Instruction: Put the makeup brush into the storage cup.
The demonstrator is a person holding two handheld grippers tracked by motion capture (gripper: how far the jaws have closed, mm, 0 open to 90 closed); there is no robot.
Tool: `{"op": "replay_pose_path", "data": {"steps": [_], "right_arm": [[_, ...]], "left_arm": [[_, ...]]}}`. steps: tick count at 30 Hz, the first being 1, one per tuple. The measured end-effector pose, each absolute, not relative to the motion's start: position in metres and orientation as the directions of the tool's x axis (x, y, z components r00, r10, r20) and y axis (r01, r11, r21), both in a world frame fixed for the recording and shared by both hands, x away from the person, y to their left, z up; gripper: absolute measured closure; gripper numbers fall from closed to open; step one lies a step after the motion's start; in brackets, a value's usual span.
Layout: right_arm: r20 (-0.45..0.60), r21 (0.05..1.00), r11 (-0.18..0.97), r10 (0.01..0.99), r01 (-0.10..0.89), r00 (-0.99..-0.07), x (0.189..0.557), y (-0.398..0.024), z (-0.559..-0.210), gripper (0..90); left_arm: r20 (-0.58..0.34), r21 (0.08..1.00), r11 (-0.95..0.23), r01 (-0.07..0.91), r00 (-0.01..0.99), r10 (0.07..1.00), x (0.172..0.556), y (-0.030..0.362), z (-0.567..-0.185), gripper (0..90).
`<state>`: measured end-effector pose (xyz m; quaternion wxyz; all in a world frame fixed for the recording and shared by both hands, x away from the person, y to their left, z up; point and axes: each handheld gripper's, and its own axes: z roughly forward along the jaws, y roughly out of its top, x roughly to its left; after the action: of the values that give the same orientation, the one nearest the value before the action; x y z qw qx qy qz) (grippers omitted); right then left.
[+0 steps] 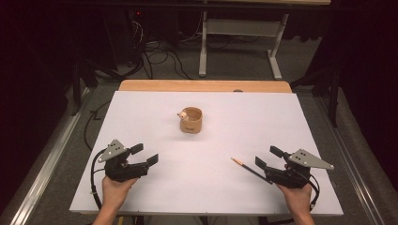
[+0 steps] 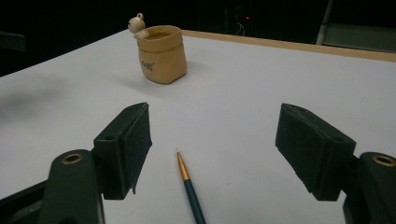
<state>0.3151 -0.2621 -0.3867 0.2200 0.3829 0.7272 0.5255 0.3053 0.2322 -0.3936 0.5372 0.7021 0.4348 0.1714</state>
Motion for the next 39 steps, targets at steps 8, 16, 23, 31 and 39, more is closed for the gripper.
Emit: {"op": "replay_pose_path", "data": {"steps": [8,16,23,31,39], "right_arm": [[0.081,0.935,0.162,0.766,0.315,-0.638,0.316,-0.254,-0.386,28.5],[0.081,0.935,0.173,0.746,0.309,-0.661,0.318,-0.245,-0.386,28.0],[0.077,0.941,0.17,0.734,0.293,-0.675,0.32,-0.235,-0.384,27.2],[0.084,0.949,0.156,0.714,0.275,-0.695,0.323,-0.224,-0.382,26.1],[0.087,0.949,0.153,0.711,0.275,-0.697,0.325,-0.219,-0.378,25.4]], "left_arm": [[-0.223,0.903,-0.049,0.427,0.563,0.796,0.305,0.232,-0.394,22.5],[-0.225,0.903,-0.047,0.427,0.563,0.795,0.305,0.232,-0.393,22.5],[-0.226,0.902,-0.047,0.428,0.563,0.795,0.306,0.232,-0.394,22.5],[-0.231,0.904,-0.038,0.427,0.561,0.795,0.305,0.233,-0.393,22.5],[-0.232,0.903,-0.037,0.428,0.56,0.795,0.304,0.234,-0.393,22.4]]}}
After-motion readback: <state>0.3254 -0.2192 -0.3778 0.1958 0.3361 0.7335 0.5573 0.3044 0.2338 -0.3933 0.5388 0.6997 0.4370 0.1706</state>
